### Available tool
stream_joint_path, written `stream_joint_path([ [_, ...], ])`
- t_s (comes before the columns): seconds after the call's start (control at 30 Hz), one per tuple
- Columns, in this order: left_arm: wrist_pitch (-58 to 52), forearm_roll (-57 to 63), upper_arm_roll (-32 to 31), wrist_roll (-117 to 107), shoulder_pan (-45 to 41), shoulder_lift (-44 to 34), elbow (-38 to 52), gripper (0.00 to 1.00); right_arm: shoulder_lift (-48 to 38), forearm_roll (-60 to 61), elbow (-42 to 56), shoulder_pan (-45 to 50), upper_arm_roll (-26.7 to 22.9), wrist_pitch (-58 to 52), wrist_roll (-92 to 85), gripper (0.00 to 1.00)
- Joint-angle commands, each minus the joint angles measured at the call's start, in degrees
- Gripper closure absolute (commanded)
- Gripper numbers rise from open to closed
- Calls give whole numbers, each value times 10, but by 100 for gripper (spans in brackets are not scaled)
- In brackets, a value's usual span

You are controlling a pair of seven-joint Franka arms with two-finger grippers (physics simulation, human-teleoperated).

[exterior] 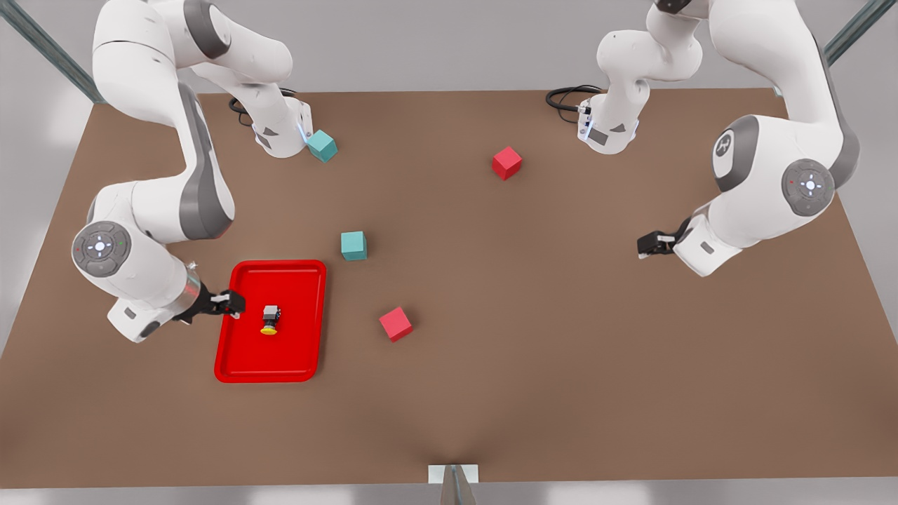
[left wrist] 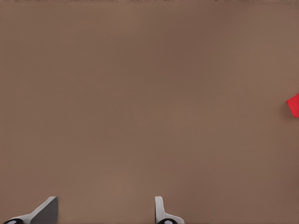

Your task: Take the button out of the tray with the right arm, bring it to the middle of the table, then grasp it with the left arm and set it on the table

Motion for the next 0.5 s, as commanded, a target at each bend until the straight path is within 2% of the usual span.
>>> stream_joint_path([
  [0.0,20,0,-1,-41,0,-2,0,0,1,1,0,0,0,26,25,0],
  [0.17,-2,20,-2,-19,-20,-2,8,0,19,7,3,3,0,19,27,0],
  [0.3,-3,20,5,-26,-18,0,13,0,22,8,-71,-1,-1,16,24,0],
  [0.37,-4,11,5,-23,7,-1,20,0,40,12,-129,1,0,72,26,0],
  [0.47,-21,17,5,-25,14,0,25,0,96,11,-138,-16,0,160,29,0],
])
